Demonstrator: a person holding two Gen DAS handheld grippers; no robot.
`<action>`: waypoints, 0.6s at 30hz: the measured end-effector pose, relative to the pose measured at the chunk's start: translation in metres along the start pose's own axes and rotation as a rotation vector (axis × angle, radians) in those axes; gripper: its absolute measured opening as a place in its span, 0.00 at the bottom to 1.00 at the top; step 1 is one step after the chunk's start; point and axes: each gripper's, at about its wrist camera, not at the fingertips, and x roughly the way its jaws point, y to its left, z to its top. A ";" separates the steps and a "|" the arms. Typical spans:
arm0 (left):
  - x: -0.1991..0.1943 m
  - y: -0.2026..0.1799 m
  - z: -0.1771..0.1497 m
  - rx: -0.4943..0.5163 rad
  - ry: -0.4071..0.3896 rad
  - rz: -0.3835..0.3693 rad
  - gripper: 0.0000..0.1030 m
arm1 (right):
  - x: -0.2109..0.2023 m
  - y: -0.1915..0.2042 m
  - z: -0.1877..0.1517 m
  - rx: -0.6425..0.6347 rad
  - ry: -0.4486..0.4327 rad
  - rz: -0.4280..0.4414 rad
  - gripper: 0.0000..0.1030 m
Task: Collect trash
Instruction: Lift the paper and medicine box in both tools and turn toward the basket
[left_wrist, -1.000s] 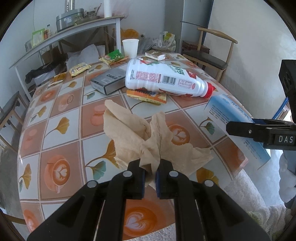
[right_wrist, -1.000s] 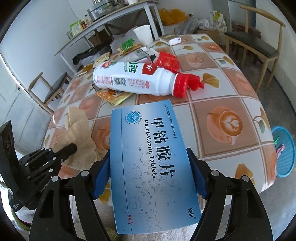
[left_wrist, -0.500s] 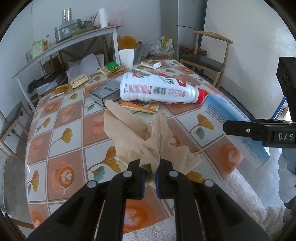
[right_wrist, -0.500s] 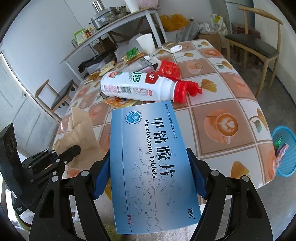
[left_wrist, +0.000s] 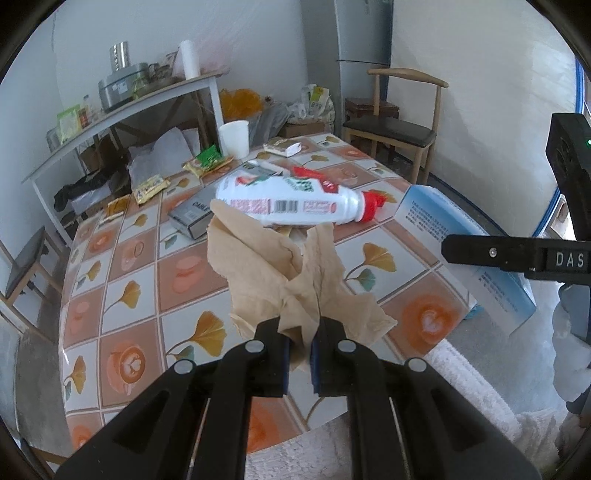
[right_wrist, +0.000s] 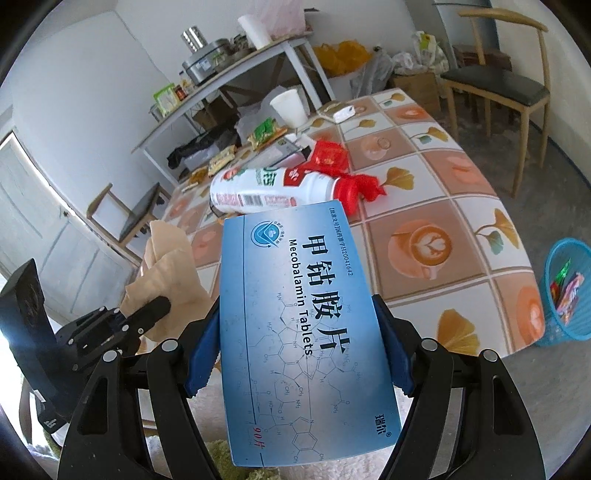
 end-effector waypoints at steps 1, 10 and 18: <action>-0.001 -0.004 0.002 0.007 -0.004 -0.003 0.08 | -0.004 -0.004 0.000 0.011 -0.010 0.004 0.69; -0.001 -0.055 0.035 0.096 -0.046 -0.104 0.08 | -0.065 -0.069 0.000 0.143 -0.143 -0.071 0.69; 0.010 -0.130 0.099 0.178 -0.064 -0.379 0.08 | -0.156 -0.165 -0.019 0.380 -0.311 -0.261 0.69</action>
